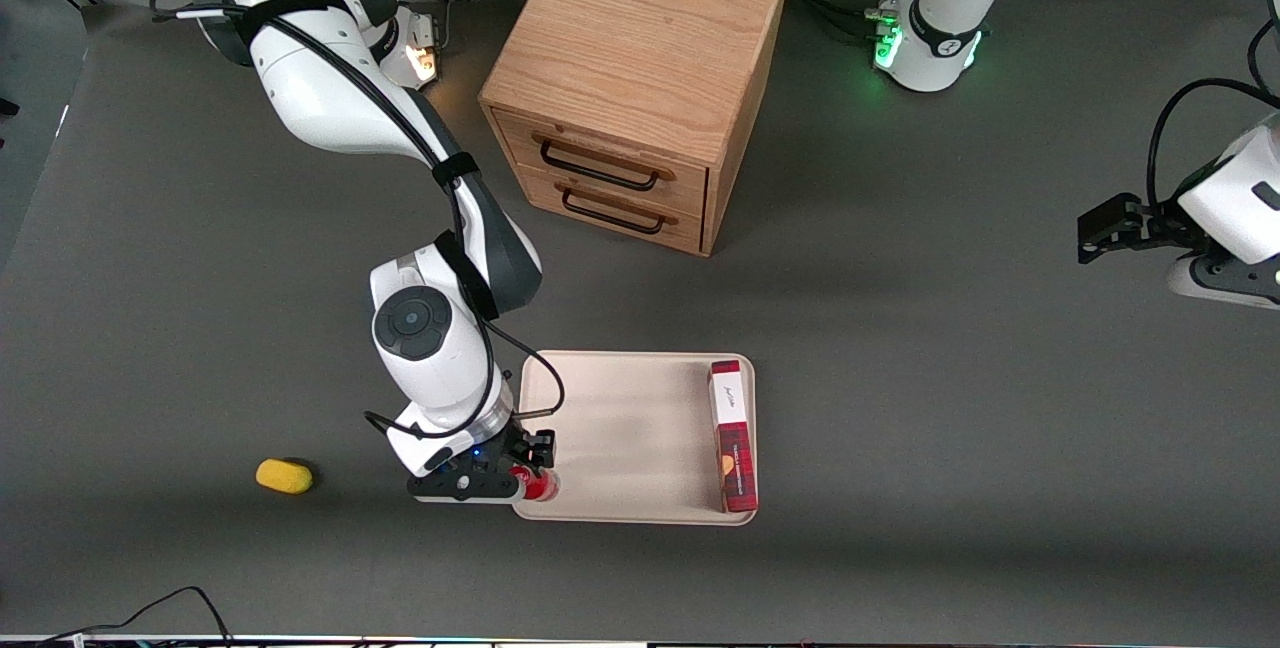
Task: Place coke bottle on tray
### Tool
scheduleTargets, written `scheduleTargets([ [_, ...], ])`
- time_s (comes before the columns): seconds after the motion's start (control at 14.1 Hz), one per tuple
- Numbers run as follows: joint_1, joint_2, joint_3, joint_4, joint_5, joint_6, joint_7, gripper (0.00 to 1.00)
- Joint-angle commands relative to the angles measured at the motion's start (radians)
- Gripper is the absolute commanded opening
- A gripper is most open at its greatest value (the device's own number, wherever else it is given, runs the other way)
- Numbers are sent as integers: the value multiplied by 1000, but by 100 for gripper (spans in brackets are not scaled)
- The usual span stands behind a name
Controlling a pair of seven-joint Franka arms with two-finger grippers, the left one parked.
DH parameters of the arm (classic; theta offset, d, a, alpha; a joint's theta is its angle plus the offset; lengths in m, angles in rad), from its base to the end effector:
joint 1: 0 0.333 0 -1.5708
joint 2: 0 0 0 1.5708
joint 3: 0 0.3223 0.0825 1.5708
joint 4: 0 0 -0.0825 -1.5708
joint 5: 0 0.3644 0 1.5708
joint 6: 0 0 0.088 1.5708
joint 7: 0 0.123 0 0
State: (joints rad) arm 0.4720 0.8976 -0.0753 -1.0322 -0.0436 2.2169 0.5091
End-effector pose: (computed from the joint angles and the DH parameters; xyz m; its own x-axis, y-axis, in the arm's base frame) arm 0.7233 0.3248 0.3269 0.9537 -0.0595 0.2947 -0.0466 -0.9976 -0.0505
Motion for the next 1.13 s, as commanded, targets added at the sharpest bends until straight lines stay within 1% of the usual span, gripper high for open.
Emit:
scheduleTargets([
  [0.0, 14, 17, -18, 34, -24, 0, 43, 94],
  [0.14, 14, 0, -18, 35, -22, -22, 45, 98],
  [0.35, 4, -73, -17, 20, -21, -107, 43, 100],
  [0.43, 2, -110, -17, 0, -22, -159, 39, 100],
  [0.57, -18, -216, -12, -89, -19, -236, 23, 100],
  [0.85, -94, -500, -4, -389, -10, -262, -136, 100],
  [0.99, -140, -601, -1, -454, -6, -337, -205, 100],
  [1.06, -171, -638, 2, -457, 13, -395, -246, 100],
])
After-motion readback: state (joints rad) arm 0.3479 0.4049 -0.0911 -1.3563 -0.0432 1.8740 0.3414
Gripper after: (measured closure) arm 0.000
